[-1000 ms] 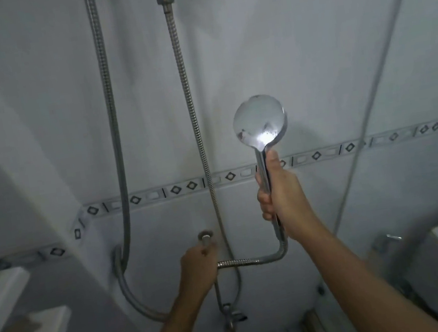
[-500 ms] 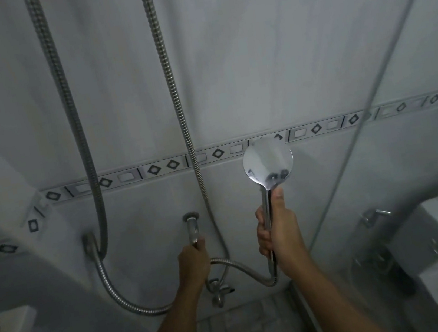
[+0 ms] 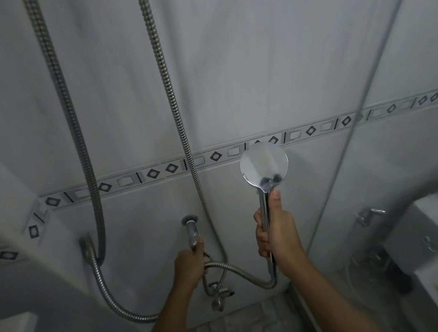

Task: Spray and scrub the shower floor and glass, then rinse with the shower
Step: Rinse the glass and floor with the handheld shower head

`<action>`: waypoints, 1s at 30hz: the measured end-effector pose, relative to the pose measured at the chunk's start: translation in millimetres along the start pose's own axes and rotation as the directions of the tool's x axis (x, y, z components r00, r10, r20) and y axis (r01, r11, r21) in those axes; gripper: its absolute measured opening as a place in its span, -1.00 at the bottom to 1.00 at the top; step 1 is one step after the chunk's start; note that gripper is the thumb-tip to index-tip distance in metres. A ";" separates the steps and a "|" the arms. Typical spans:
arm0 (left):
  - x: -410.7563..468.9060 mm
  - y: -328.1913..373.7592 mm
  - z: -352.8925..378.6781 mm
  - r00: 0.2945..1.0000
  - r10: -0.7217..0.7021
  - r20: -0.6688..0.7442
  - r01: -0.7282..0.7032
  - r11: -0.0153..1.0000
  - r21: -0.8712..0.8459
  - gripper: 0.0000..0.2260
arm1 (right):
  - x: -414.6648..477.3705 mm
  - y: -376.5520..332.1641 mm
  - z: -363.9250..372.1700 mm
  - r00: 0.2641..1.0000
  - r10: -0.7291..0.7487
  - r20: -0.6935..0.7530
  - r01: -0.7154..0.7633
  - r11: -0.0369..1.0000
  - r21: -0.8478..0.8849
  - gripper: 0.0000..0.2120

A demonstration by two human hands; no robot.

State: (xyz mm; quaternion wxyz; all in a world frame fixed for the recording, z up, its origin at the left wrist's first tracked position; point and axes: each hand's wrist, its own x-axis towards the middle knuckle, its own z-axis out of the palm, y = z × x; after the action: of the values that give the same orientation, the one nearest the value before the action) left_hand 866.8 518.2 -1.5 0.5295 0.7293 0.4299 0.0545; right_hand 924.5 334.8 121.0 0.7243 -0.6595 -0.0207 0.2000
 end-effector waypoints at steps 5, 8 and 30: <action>-15.7 33.4 -17.0 0.995 0.075 0.064 -0.081 0.993 0.091 -0.59 | -12.3 -20.7 -5.6 0.996 -0.075 -0.042 0.075 0.997 0.010 -0.34; -35.4 88.2 -27.2 0.925 0.379 0.039 -0.380 0.914 0.140 -0.46 | -18.1 -47.0 -14.8 0.982 -0.151 -0.117 0.152 0.988 0.000 -0.35; -244.3 461.6 -19.8 0.047 0.990 -0.136 -0.998 0.054 0.043 -0.57 | -102.5 -380.5 -149.3 0.611 -0.677 -0.411 0.696 0.707 -0.129 -0.35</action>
State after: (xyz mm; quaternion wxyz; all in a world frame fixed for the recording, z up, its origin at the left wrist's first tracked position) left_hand 966.5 333.1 477.0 0.3407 0.8025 -0.1581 0.4635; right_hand 974.0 141.8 492.3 0.7451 -0.6121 -0.1071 -0.2422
